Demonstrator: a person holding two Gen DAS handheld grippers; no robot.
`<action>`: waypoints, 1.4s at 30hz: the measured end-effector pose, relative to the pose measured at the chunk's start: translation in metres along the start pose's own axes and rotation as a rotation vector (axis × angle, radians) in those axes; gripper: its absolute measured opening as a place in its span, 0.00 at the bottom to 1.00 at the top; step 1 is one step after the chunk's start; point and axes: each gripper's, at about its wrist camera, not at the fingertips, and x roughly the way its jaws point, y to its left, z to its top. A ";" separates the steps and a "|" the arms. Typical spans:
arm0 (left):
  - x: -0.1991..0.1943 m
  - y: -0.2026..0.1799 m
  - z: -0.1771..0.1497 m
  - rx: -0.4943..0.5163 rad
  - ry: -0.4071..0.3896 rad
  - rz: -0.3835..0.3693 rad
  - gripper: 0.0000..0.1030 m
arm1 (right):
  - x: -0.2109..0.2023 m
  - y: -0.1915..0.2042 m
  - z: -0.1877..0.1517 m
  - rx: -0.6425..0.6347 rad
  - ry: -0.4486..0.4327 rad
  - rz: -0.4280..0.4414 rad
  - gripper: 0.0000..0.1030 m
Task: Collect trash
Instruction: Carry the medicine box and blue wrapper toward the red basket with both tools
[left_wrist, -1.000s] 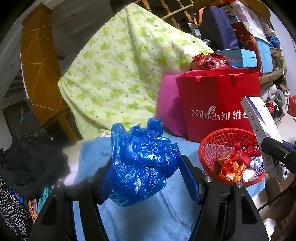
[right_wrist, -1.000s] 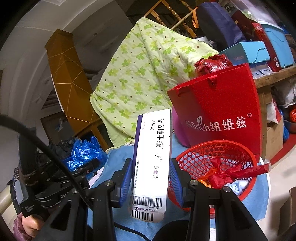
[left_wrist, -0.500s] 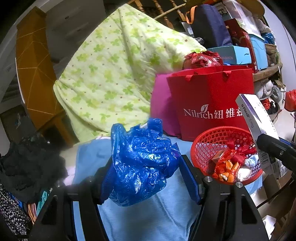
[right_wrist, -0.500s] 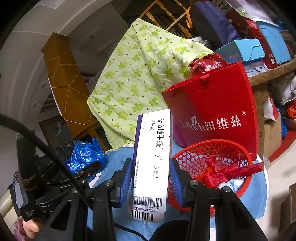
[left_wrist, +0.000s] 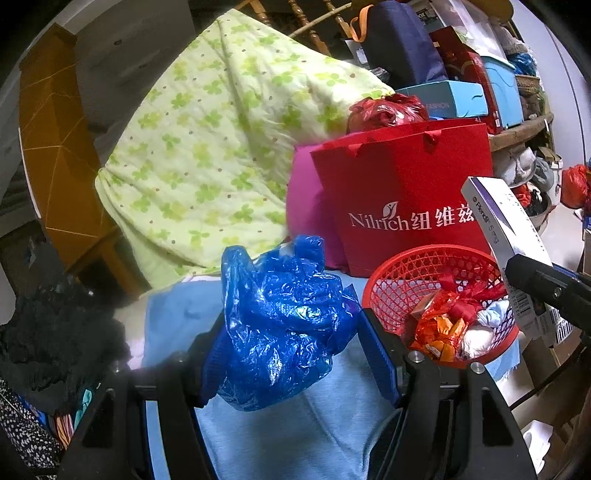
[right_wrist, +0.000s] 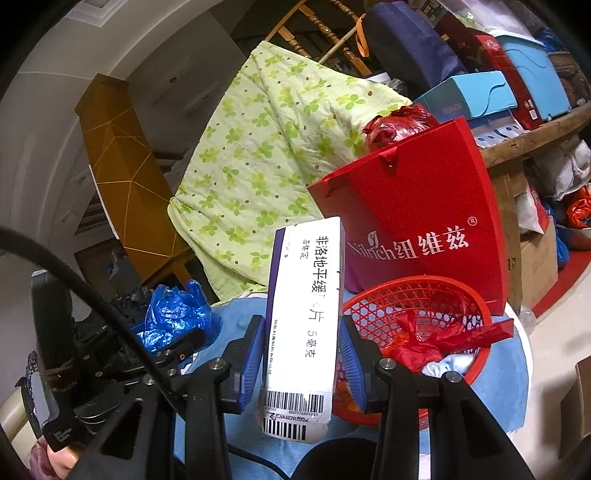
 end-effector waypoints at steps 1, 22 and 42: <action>0.001 -0.002 0.000 0.004 0.000 -0.001 0.67 | 0.000 -0.002 0.000 0.004 0.000 0.001 0.41; 0.009 -0.037 0.005 0.072 0.014 -0.047 0.67 | -0.010 -0.031 0.003 0.068 -0.017 -0.041 0.42; 0.012 -0.058 0.009 0.118 0.022 -0.087 0.67 | -0.019 -0.047 0.006 0.097 -0.040 -0.065 0.42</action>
